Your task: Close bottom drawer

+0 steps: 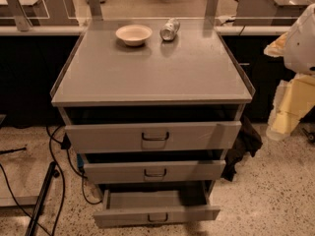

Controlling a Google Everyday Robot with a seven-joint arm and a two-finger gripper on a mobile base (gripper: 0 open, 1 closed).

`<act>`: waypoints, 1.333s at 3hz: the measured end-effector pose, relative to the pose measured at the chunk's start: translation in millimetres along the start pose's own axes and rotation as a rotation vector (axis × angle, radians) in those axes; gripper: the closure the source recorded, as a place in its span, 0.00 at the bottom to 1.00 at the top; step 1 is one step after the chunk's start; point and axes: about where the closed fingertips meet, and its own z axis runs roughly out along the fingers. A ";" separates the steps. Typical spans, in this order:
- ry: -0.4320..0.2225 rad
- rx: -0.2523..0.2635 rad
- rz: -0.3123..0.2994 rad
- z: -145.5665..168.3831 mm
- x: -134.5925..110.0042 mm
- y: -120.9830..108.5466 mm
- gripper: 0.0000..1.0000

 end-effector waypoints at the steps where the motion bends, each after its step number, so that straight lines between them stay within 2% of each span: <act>1: 0.000 0.000 0.000 0.0 0.0 0.0 0.00; 2: 0.000 0.000 0.000 0.0 0.0 0.0 0.16; 3: -0.008 0.017 0.035 15.4 9.1 7.6 0.40; 4: -0.036 0.026 0.071 47.6 24.5 22.9 0.63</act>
Offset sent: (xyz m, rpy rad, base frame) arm 0.0000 0.0000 0.0000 0.0000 0.0000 0.0000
